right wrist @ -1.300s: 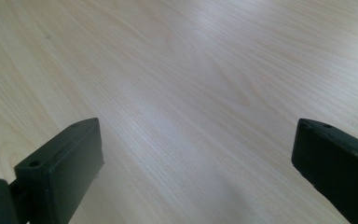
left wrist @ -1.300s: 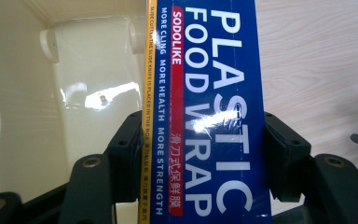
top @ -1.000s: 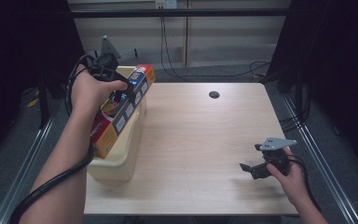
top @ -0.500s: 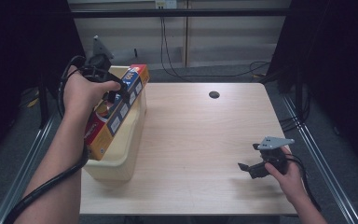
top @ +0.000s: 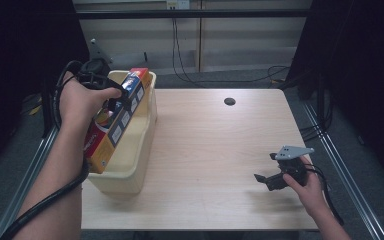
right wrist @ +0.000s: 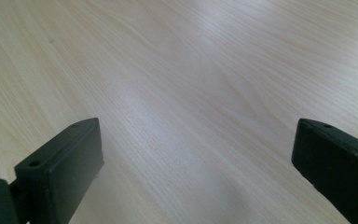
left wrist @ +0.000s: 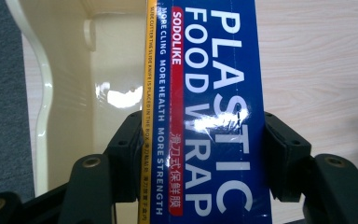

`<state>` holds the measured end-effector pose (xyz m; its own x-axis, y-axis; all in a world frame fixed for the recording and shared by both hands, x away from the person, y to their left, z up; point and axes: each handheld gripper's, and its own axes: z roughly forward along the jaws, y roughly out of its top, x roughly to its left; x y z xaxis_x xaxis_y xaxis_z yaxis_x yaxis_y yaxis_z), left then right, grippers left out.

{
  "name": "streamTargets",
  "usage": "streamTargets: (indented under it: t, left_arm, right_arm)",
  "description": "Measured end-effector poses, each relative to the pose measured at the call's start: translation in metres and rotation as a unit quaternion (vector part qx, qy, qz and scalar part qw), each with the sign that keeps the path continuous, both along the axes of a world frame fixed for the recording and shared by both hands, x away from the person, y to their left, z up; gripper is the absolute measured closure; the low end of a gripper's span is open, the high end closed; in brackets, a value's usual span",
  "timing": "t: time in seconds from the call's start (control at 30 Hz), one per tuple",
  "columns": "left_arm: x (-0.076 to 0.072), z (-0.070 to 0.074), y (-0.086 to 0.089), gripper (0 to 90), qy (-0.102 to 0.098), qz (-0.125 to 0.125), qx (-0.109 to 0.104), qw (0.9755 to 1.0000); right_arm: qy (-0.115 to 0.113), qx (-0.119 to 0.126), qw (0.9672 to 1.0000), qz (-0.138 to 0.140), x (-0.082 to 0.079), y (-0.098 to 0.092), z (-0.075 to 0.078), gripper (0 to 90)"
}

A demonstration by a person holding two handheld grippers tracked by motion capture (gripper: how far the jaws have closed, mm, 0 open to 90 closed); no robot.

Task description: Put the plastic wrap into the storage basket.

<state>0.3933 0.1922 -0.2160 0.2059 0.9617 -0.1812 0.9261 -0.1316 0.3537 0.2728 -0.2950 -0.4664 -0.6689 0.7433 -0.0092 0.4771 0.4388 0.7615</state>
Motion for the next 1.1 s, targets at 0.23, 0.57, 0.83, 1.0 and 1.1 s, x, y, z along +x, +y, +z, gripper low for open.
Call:
streamTargets:
  t: [0.23, 0.57, 0.83, 1.0, 1.1]
  left_arm:
    - [-0.001, -0.005, 0.006, 40.9, 0.002, 0.005, 0.005, 1.0000]
    - [-0.002, -0.017, 0.014, 40.9, 0.008, 0.012, 0.008, 0.9999]
    - [-0.002, -0.026, 0.018, 40.8, 0.014, 0.020, 0.007, 0.9997]
    - [-0.002, -0.033, 0.020, 40.7, 0.019, 0.024, 0.006, 0.9995]
    - [-0.002, -0.035, 0.020, 40.7, 0.020, 0.027, 0.008, 0.9994]
  right_arm:
    - [0.001, 0.001, 1.0000, 0.002, 0.000, 0.000, 0.000, 2.1]
    - [0.000, -0.003, 1.0000, 0.001, 0.000, 0.000, 0.001, 2.1]
    - [-0.001, -0.002, 1.0000, 0.003, 0.000, 0.001, 0.000, 2.1]
    - [0.000, -0.002, 1.0000, 0.002, 0.000, 0.001, 0.001, 2.1]
    - [0.001, 0.000, 1.0000, 0.005, 0.000, 0.001, 0.001, 2.1]
